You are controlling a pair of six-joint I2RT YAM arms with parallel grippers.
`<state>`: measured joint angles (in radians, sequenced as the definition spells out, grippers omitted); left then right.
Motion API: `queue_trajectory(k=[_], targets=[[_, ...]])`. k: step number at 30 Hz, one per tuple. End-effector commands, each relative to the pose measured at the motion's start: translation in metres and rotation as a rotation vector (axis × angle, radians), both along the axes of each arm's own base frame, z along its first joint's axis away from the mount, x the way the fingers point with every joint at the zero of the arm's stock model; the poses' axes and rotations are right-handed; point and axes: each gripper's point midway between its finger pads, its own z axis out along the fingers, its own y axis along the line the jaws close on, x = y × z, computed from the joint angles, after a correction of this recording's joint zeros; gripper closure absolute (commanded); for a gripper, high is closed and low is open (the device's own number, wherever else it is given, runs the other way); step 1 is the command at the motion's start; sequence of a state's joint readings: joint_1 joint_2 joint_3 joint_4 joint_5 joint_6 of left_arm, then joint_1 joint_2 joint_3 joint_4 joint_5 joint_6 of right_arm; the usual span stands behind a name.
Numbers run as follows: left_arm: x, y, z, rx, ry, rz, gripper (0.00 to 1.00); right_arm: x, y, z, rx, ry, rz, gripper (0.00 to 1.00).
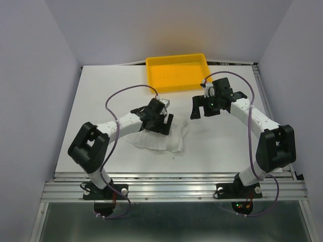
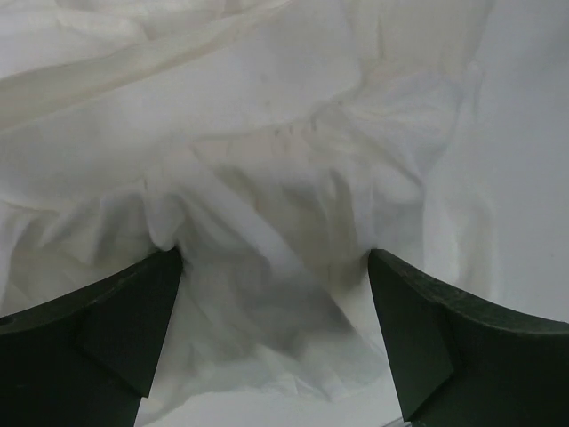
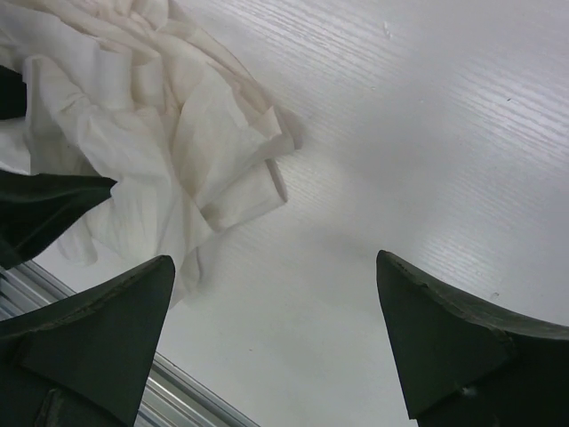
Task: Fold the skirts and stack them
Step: Neatly place the folded skirt to the corner
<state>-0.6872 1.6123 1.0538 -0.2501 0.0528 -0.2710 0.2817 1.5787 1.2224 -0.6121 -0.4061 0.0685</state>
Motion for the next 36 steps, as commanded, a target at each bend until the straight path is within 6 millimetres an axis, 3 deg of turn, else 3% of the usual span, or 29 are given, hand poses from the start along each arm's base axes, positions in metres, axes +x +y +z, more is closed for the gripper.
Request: queue_trajectory(k=[1,5,9,10,11,13,14,19,20,21,22,23,25,26,30,31,32,35,36], targets=[[0.021,0.022,-0.034,0.145,0.036,0.113,0.02,0.012,-0.006,0.017,-0.023,-0.065,-0.023,0.0],[0.033,0.041,-0.067,0.22,0.131,0.137,0.02,0.015,-0.01,0.019,-0.049,-0.084,-0.029,0.0],[0.056,0.07,-0.072,0.273,0.151,0.173,0.02,0.018,-0.013,0.021,-0.069,-0.094,-0.03,0.0],[0.057,0.083,-0.071,0.326,0.164,0.185,0.02,0.019,-0.014,0.021,-0.076,-0.1,-0.029,0.0],[0.071,0.095,-0.064,0.339,0.149,0.21,0.02,0.019,-0.014,0.021,-0.079,-0.103,-0.028,0.0],[0.073,0.121,-0.066,0.411,0.189,0.221,0.02,0.019,-0.015,0.02,-0.083,-0.104,-0.024,0.0],[0.085,0.142,-0.064,0.422,0.2,0.259,0.02,0.019,-0.015,0.019,-0.084,-0.103,-0.022,0.0],[0.105,0.215,-0.062,0.527,0.264,0.351,0.02,0.021,-0.018,0.014,-0.088,-0.091,-0.026,0.0],[0.117,0.231,-0.062,0.53,0.264,0.376,0.02,0.021,-0.018,0.013,-0.088,-0.087,-0.027,0.0],[0.124,0.231,-0.06,0.535,0.251,0.352,0.02,0.021,-0.018,0.013,-0.09,-0.087,-0.025,0.0],[0.133,0.246,-0.058,0.557,0.242,0.335,0.02,0.021,-0.017,0.011,-0.087,-0.079,-0.024,0.0],[0.152,0.249,-0.054,0.547,0.216,0.324,0.02,0.02,-0.018,0.008,-0.089,-0.075,-0.024,0.0],[0.169,0.261,-0.051,0.553,0.2,0.283,0.02,0.022,-0.022,0.003,-0.105,-0.08,-0.01,0.0],[0.19,0.261,-0.051,0.55,0.176,0.262,0.02,0.021,-0.021,0.001,-0.104,-0.072,-0.006,0.0],[0.23,0.267,-0.058,0.55,0.134,0.187,0.02,0.024,-0.022,-0.008,-0.1,-0.05,-0.006,0.0],[0.246,0.265,-0.05,0.536,0.091,0.182,0.02,0.025,-0.022,-0.007,-0.1,-0.052,-0.005,0.0],[0.243,0.265,-0.061,0.545,0.112,0.161,0.02,0.026,-0.022,-0.008,-0.099,-0.05,-0.004,0.0],[0.274,0.267,-0.06,0.545,0.036,0.171,0.02,0.03,-0.025,-0.009,-0.108,-0.051,-0.012,0.0],[0.281,0.267,-0.068,0.537,0.023,0.172,0.02,0.031,-0.025,-0.012,-0.109,-0.045,-0.012,0.0]])
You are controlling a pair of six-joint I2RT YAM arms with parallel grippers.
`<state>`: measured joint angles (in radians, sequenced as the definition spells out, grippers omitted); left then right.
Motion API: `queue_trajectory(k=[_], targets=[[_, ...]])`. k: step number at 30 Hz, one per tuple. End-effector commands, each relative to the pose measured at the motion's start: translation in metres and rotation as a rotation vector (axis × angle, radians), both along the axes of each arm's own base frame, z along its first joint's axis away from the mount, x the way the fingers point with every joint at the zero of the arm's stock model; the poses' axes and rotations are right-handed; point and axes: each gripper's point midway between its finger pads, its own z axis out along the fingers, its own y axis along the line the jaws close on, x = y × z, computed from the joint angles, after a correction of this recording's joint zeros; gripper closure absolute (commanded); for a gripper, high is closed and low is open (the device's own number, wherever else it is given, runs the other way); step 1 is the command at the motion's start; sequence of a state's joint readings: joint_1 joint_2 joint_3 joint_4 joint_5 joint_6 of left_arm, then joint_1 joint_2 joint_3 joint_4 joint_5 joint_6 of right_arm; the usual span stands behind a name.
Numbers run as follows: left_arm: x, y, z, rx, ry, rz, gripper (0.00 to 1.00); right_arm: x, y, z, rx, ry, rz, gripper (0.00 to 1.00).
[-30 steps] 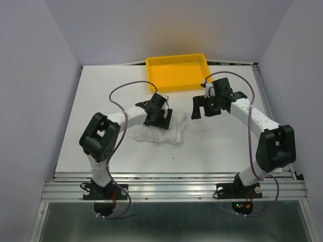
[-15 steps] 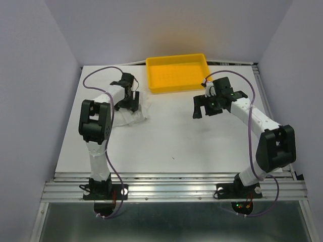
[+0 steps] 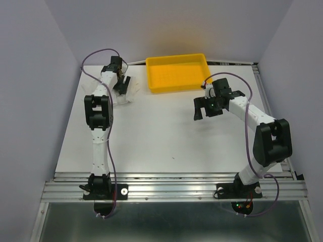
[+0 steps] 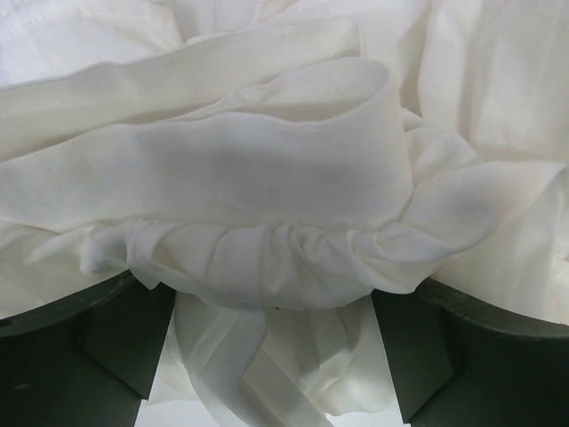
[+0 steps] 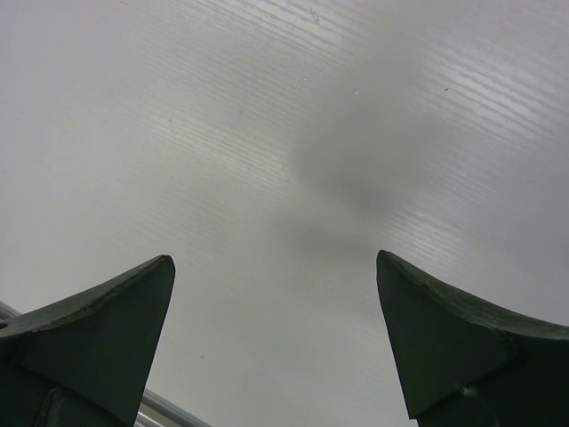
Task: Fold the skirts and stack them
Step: Neatly place the folded skirt to the corner
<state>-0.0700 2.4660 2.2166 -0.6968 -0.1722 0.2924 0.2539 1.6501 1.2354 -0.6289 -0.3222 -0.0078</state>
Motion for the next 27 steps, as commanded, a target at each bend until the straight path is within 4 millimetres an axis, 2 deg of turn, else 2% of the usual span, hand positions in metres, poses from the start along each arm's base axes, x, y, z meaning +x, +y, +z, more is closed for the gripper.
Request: queue_trajectory(k=[1,6,11,18,21,23,26,27], targets=[[0.015,0.004,-0.038,0.009,0.029,-0.058,0.02,0.018,-0.001,0.016,0.008,-0.06,0.005,0.0],[0.043,0.005,-0.039,-0.017,-0.07,-0.044,0.02,0.021,-0.004,0.012,0.005,-0.05,-0.005,0.0],[0.069,0.003,-0.025,-0.019,-0.167,-0.063,0.02,0.019,-0.002,0.007,0.015,-0.03,-0.008,0.0],[0.107,0.013,0.026,0.048,-0.371,-0.086,0.02,0.021,0.002,0.006,0.036,-0.025,-0.01,0.0],[0.126,0.005,0.054,0.026,-0.479,-0.126,0.02,0.02,0.004,0.007,0.046,-0.024,-0.004,0.0],[0.132,0.001,0.067,0.017,-0.524,-0.144,0.02,0.02,0.004,0.009,0.047,-0.028,-0.004,0.0],[0.137,-0.006,0.097,-0.008,-0.602,-0.167,0.02,0.018,0.002,0.016,0.047,-0.049,-0.007,0.0],[0.137,-0.006,0.115,-0.01,-0.635,-0.161,0.02,0.017,0.002,0.018,0.046,-0.052,-0.007,0.0]])
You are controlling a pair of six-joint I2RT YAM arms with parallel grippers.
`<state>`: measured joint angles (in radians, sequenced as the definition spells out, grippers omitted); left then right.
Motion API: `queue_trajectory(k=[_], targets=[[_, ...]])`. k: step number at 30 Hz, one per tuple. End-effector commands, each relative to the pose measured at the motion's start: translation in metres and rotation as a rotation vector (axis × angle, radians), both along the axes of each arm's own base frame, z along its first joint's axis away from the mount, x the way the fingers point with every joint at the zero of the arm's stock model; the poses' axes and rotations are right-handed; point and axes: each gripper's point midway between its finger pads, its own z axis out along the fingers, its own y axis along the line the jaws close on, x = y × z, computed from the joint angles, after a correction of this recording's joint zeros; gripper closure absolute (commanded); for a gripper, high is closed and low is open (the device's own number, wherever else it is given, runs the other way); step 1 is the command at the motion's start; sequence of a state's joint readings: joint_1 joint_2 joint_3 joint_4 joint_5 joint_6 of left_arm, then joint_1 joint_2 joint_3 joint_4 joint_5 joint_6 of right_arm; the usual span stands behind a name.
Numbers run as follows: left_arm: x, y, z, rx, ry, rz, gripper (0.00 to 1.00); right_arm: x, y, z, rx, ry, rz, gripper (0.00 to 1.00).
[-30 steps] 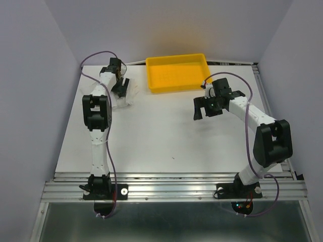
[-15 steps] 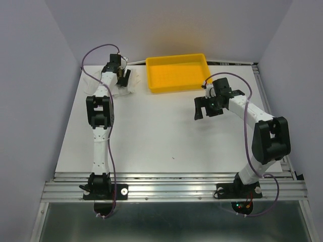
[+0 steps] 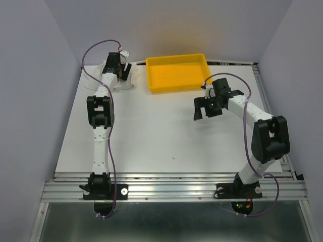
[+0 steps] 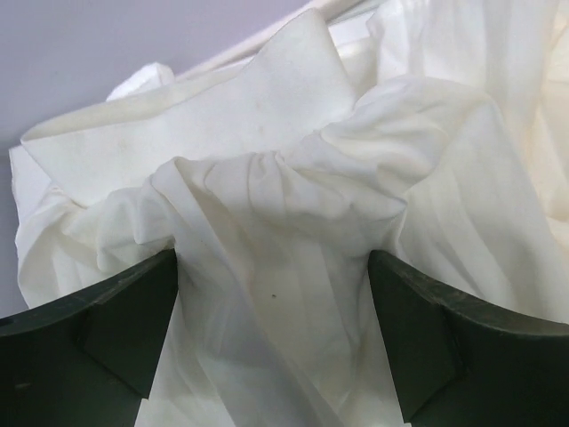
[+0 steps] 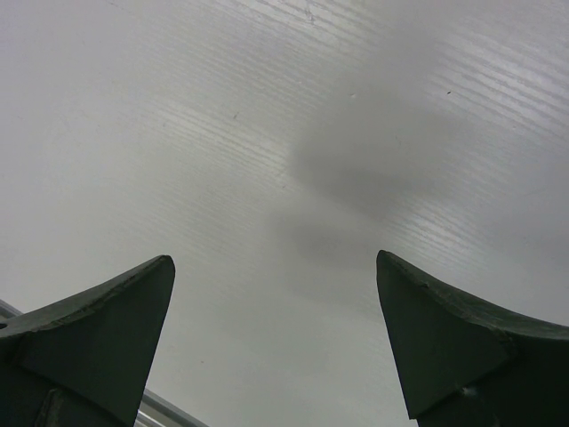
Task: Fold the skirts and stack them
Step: Neatly place the folded skirt to the corner
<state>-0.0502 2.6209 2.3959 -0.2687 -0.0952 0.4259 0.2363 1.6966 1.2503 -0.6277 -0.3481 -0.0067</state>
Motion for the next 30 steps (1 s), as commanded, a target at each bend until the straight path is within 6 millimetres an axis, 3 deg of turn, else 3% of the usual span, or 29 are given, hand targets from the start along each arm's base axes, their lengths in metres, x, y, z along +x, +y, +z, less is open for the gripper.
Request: queue_trajectory(k=[1,5,6,8,9,12,14,17,18,20,25,26,29,30], targets=[[0.019,-0.003,0.096,-0.028,-0.228,-0.029,0.02,0.013,0.003,0.034,0.034,-0.101,-0.003,0.0],[0.011,0.005,0.161,-0.047,-0.356,0.035,0.02,0.013,0.003,0.052,0.045,-0.149,-0.002,0.0],[0.005,0.007,0.194,-0.048,-0.416,0.043,0.02,0.013,0.003,0.057,0.049,-0.162,-0.002,0.0],[-0.001,0.007,0.229,-0.037,-0.479,0.038,0.02,0.014,0.003,0.065,0.054,-0.183,-0.002,0.0],[-0.01,0.009,0.263,-0.034,-0.54,0.043,0.02,0.013,0.003,0.071,0.058,-0.198,-0.001,0.0],[-0.033,0.017,0.324,-0.056,-0.656,0.096,0.02,0.01,0.003,0.077,0.066,-0.213,0.001,0.0],[-0.045,0.013,0.349,-0.074,-0.695,0.068,0.02,0.008,0.003,0.079,0.068,-0.216,0.002,0.0],[-0.078,-0.003,0.383,-0.09,-0.696,-0.008,0.02,0.006,0.003,0.086,0.073,-0.237,0.002,0.0],[-0.084,-0.012,0.368,-0.094,-0.634,-0.033,0.02,0.005,0.002,0.089,0.074,-0.242,0.003,0.0],[-0.099,-0.023,0.36,-0.109,-0.575,-0.074,0.02,0.004,0.002,0.09,0.073,-0.244,0.004,0.0],[-0.158,-0.059,0.315,-0.179,-0.372,-0.216,0.02,-0.012,-0.001,0.082,0.068,-0.233,0.023,0.0],[-0.174,-0.062,0.3,-0.204,-0.332,-0.215,0.02,-0.015,-0.003,0.084,0.06,-0.249,0.027,0.0],[-0.201,-0.074,0.281,-0.255,-0.286,-0.265,0.01,-0.025,-0.013,0.071,0.015,-0.242,0.023,0.0],[-0.217,-0.078,0.27,-0.283,-0.266,-0.277,0.02,-0.028,-0.015,0.071,0.008,-0.255,0.023,0.0]])
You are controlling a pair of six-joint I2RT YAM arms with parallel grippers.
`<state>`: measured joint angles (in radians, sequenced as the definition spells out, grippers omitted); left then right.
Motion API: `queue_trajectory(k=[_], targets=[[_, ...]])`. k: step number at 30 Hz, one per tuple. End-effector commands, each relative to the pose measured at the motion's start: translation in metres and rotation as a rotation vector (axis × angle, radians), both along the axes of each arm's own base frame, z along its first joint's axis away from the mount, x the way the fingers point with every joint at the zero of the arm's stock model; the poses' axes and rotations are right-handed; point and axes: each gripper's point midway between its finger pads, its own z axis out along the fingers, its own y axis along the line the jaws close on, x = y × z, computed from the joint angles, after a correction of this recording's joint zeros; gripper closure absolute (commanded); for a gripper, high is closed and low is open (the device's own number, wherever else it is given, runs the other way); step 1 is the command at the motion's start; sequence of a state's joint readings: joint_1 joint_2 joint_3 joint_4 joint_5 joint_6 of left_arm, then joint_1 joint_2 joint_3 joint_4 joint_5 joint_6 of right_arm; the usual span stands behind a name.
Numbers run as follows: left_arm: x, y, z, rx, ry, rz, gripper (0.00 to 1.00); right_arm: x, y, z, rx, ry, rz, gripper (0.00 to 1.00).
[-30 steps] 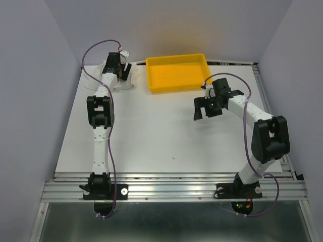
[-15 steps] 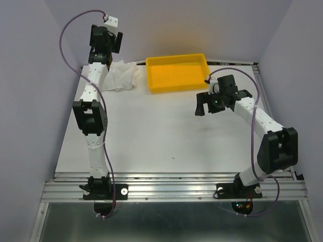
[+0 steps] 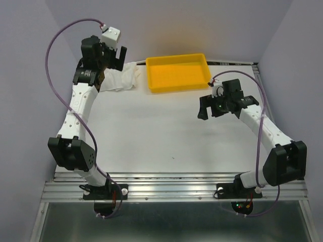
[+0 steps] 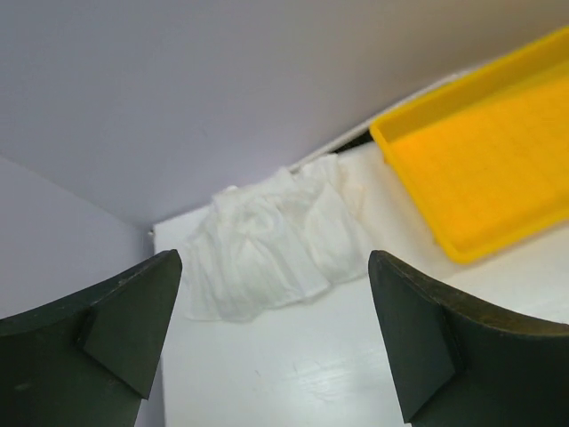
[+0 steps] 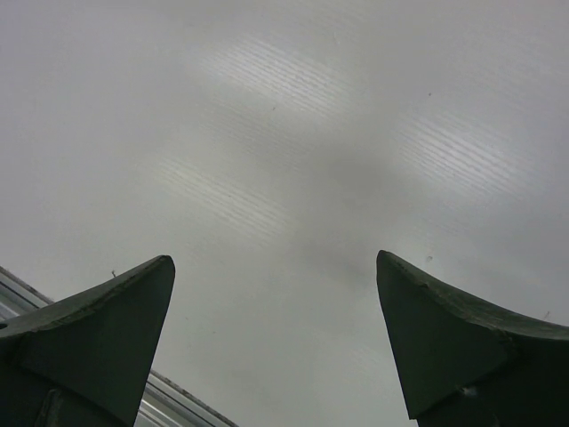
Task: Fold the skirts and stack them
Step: Neatly place the folded skirt to the corner
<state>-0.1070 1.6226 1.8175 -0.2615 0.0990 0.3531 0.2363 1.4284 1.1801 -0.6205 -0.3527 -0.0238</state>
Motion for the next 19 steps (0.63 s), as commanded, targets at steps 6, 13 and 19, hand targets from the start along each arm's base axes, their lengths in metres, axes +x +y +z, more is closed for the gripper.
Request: queue_trajectory(k=[6,13,19], targets=[[-0.096,-0.03,-0.101,-0.091,0.204,-0.139,0.02,-0.033,-0.022,-0.029,-0.045,-0.016,-0.035,0.0],[-0.139,-0.024,-0.147,-0.099,0.267,-0.122,0.02,-0.046,-0.037,-0.027,-0.03,-0.054,-0.092,0.0],[-0.155,-0.027,-0.152,-0.133,0.273,-0.135,0.02,-0.044,-0.038,-0.018,0.001,-0.067,-0.102,0.0]])
